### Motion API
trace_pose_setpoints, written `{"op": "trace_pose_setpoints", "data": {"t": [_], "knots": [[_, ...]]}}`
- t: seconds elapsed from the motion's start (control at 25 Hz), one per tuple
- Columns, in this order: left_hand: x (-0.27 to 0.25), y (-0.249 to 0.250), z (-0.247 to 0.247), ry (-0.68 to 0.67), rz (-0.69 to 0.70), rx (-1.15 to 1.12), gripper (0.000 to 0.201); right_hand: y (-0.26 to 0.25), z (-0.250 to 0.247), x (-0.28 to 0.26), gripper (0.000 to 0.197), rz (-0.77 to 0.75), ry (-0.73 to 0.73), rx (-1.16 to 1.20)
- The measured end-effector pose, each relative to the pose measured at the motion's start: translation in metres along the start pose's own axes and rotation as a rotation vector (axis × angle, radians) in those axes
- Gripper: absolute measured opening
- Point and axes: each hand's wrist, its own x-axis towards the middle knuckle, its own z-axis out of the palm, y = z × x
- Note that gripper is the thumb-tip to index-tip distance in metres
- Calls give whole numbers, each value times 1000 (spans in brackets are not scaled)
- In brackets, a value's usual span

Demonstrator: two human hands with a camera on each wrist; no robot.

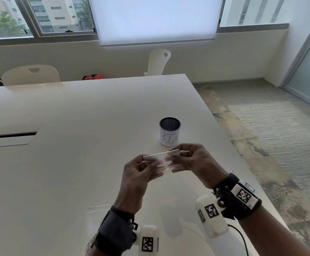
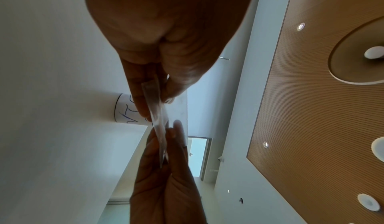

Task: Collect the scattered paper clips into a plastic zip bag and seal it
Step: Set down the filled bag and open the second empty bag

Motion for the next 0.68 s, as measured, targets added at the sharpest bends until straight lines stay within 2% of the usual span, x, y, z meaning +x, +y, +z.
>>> {"op": "trace_pose_setpoints", "data": {"t": [0.16,0.4,0.52,0.68], "knots": [[25,-11,12,55,16,166,10,-17,-23,30,6,-101,91,-152],[31,-38,9,1,28,758,30,-49,-55,90,19,-336,261,-609],[27,-49,4,-49,33,987,41,-63,-61,115,24,-365,290,-767],[21,-59,-3,-150,56,1153,54,-66,-60,150,25,-350,263,-965]]}}
